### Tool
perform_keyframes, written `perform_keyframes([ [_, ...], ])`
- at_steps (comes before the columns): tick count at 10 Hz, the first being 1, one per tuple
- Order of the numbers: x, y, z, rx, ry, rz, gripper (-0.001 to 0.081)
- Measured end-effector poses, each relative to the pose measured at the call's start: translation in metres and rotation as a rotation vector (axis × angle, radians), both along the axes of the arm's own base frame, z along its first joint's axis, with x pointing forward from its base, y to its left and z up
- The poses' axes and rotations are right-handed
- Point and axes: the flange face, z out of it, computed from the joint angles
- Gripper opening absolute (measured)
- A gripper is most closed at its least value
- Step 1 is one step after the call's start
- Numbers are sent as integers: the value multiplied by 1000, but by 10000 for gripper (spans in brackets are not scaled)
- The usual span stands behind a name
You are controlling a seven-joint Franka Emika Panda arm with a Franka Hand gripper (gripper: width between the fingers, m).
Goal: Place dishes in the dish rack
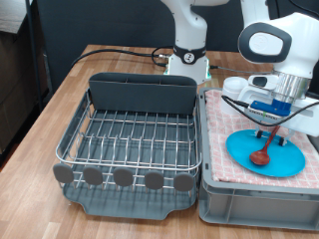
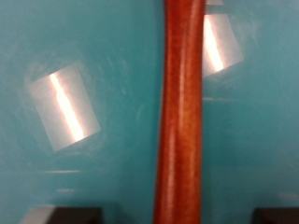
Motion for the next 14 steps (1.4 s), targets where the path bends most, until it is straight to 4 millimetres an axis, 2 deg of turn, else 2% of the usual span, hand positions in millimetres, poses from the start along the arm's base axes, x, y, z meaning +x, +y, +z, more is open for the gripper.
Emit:
perform_keyframes([
  [1, 0, 0, 0, 0, -1, 0, 383],
  [2, 0, 0, 0, 0, -1, 0, 195],
  [3, 0, 0, 0, 0, -2, 0, 97],
  [6, 2, 1, 3, 1, -4, 1, 97],
  [8, 5, 1, 12, 3, -8, 6, 97],
  [12, 12, 2, 45, 8, -11, -3, 98],
  [14, 9, -4, 63, 2, -11, -67, 98],
])
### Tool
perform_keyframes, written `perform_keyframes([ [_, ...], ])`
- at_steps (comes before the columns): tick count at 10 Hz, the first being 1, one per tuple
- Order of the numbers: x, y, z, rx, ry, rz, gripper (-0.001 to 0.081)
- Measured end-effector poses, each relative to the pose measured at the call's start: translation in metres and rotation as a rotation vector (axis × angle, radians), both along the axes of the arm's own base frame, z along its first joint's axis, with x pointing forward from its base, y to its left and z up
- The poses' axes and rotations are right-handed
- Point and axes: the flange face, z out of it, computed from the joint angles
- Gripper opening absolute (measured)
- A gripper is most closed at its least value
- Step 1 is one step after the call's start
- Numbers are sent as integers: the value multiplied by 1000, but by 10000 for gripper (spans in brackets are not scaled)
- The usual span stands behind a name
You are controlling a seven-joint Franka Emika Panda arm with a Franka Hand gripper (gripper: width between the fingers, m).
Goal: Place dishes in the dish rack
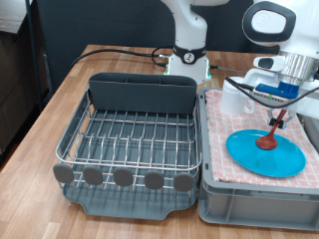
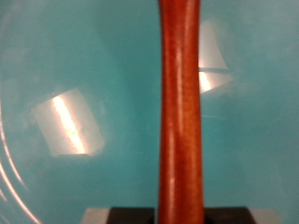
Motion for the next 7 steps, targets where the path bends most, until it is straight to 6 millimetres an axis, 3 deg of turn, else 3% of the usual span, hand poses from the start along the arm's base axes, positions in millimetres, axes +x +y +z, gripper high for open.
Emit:
perform_keyframes([
  [3, -21, -16, 24, 7, 7, -177, 97],
  [5, -19, -19, 22, 16, 3, -203, 97],
  [7, -26, -42, 20, 40, -7, -357, 98],
])
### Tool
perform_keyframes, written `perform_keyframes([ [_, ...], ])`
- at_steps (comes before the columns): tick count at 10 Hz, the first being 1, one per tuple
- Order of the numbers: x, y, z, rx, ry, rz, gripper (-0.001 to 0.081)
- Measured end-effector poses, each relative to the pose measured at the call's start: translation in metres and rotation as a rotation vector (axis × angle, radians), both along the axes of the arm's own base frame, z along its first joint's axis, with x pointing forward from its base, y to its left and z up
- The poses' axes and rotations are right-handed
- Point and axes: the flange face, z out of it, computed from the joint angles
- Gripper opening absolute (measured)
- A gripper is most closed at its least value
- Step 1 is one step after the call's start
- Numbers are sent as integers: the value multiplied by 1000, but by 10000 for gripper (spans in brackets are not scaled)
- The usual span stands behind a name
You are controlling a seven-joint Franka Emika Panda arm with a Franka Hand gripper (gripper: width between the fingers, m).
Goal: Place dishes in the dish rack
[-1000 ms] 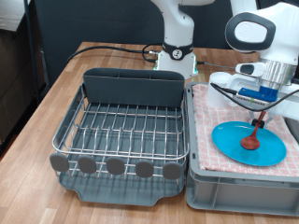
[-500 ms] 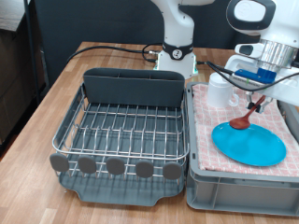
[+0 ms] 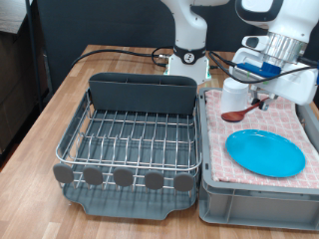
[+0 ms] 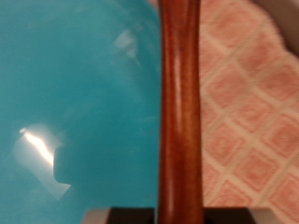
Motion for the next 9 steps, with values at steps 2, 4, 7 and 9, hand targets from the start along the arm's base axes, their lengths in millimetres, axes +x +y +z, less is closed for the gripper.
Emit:
perform_keyframes([
  [2, -13, -20, 5, 11, 3, -142, 97],
  [4, -24, -38, 18, -9, 22, -259, 97],
  [7, -39, -63, 43, -31, 27, -387, 97],
  [9, -48, -69, 48, -29, 21, -394, 97],
])
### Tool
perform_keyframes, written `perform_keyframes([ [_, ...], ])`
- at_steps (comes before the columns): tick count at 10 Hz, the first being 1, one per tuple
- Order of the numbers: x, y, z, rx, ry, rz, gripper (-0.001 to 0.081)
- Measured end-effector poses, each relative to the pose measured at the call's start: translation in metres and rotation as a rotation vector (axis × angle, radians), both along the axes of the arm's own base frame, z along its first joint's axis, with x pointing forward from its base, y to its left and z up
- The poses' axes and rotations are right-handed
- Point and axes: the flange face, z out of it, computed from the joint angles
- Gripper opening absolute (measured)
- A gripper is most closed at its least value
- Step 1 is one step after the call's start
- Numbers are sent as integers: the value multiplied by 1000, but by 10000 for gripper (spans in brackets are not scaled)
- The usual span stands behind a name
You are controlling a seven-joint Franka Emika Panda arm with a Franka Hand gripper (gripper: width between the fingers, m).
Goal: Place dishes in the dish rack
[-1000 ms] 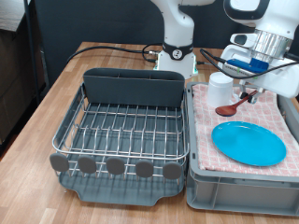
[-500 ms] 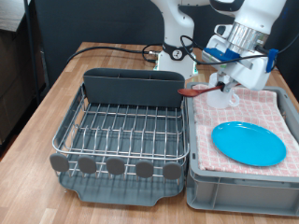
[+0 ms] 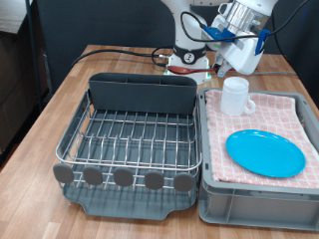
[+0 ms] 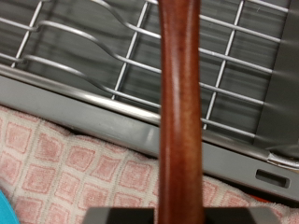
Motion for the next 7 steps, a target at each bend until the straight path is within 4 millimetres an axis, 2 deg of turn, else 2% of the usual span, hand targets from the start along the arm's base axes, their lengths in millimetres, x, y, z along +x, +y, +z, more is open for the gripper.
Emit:
perform_keyframes([
  [2, -3, -12, 1, -22, 34, -50, 98],
  [7, -30, -66, 27, -20, 25, -213, 98],
])
